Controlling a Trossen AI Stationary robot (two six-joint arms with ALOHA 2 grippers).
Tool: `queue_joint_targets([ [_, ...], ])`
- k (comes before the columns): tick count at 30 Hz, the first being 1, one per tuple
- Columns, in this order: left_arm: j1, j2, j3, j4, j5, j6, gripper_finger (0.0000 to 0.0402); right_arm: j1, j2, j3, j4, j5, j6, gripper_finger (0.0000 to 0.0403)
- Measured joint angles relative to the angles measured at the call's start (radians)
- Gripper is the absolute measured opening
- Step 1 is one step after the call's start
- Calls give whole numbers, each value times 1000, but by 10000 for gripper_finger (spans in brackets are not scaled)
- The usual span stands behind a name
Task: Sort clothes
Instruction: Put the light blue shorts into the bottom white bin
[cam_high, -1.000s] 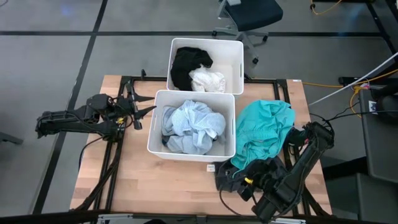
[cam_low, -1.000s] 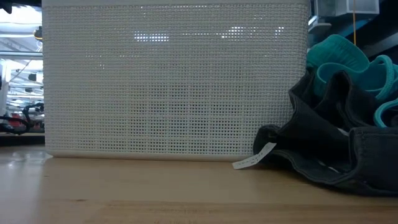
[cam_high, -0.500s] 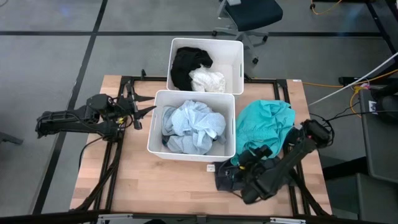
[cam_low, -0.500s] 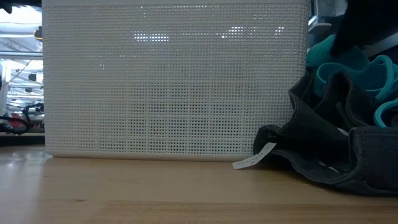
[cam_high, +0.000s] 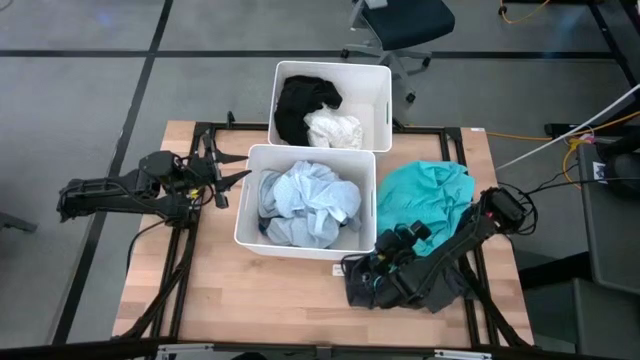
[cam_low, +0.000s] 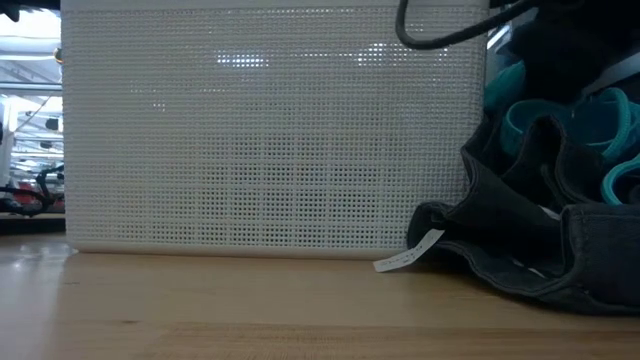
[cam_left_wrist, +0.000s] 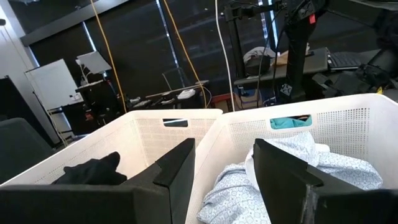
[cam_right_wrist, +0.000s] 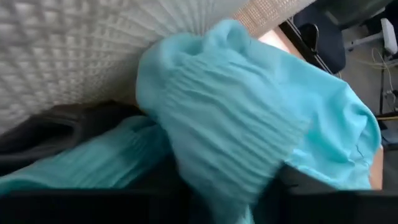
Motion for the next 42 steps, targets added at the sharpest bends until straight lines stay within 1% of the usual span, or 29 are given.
queue_joint_targets([
  [4,0,0,0,0,0,0,150,3,-1,1,-19,-14,9,34],
  [5,0,0,0,0,0,0,150,5,-1,2,-38,-16,21,19],
  [6,0,0,0,0,0,0,150,11,-1,5,-54,-16,41,13],
  [10,0,0,0,-1,0,0,150,18,-37,15,-51,9,72,24],
  [14,0,0,0,-1,0,0,150,16,-92,31,-53,34,77,8],
  [16,0,0,0,-1,0,0,150,16,-129,52,-55,59,77,9],
  [19,0,0,0,-1,0,0,150,16,-183,85,-56,110,68,16],
  [22,0,0,0,-1,0,0,150,16,-230,130,-56,176,37,10],
  [26,0,0,0,0,0,0,150,10,-286,199,-56,301,-14,7],
  [29,0,0,0,0,0,0,150,-8,-309,260,-55,382,-68,10],
  [32,0,0,0,0,0,0,150,-39,-317,337,-55,457,-162,6],
  [38,0,0,0,-1,0,0,150,-102,-317,517,-52,556,-366,10],
  [42,0,0,0,0,0,1,150,-136,-317,612,-33,606,-490,10],
])
